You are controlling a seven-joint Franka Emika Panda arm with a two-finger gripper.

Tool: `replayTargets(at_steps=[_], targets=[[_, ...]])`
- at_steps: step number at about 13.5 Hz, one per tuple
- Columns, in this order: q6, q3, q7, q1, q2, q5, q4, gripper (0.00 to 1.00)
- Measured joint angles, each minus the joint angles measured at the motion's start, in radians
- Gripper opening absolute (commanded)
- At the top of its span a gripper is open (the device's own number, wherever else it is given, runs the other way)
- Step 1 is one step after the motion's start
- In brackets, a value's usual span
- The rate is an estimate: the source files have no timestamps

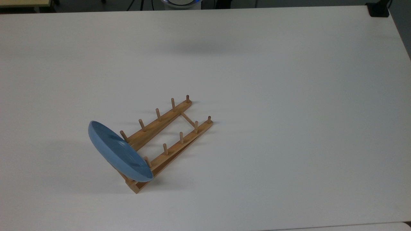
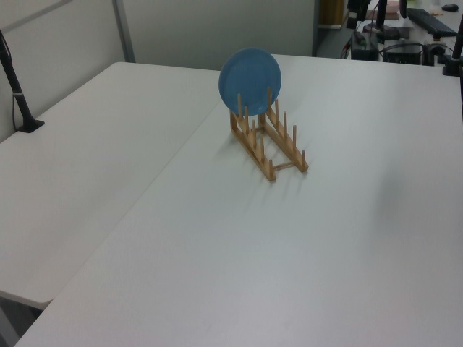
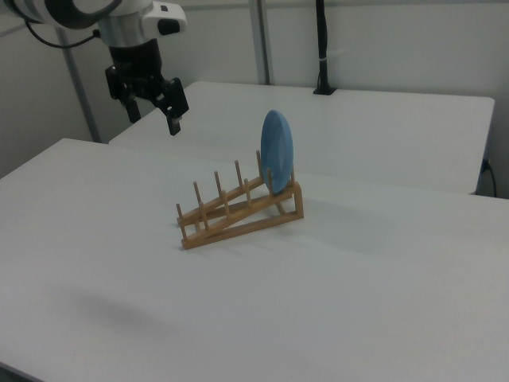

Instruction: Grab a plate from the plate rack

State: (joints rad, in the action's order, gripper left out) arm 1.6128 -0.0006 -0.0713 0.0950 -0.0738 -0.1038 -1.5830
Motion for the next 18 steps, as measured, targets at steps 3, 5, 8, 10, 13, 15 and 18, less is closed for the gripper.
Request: replayTargets(at_steps=[3, 5, 8, 10, 13, 15, 18], targets=[[0.0, 0.003, 0.005, -0.001, 0.002, 0.002, -0.002, 1.0], [0.0, 0.003, 0.005, -0.001, 0.002, 0.002, -0.005, 1.0], [0.0, 0.002, 0.005, -0.001, 0.002, 0.002, -0.005, 1.0], [0.0, 0.002, 0.005, -0.001, 0.002, 0.002, -0.005, 1.0], [0.0, 0.002, 0.005, -0.001, 0.002, 0.002, -0.005, 1.0], [0.0, 0.002, 0.005, -0.001, 0.002, 0.002, -0.006, 1.0], [0.0, 0.002, -0.055, 0.003, 0.003, 0.002, -0.006, 1.0]])
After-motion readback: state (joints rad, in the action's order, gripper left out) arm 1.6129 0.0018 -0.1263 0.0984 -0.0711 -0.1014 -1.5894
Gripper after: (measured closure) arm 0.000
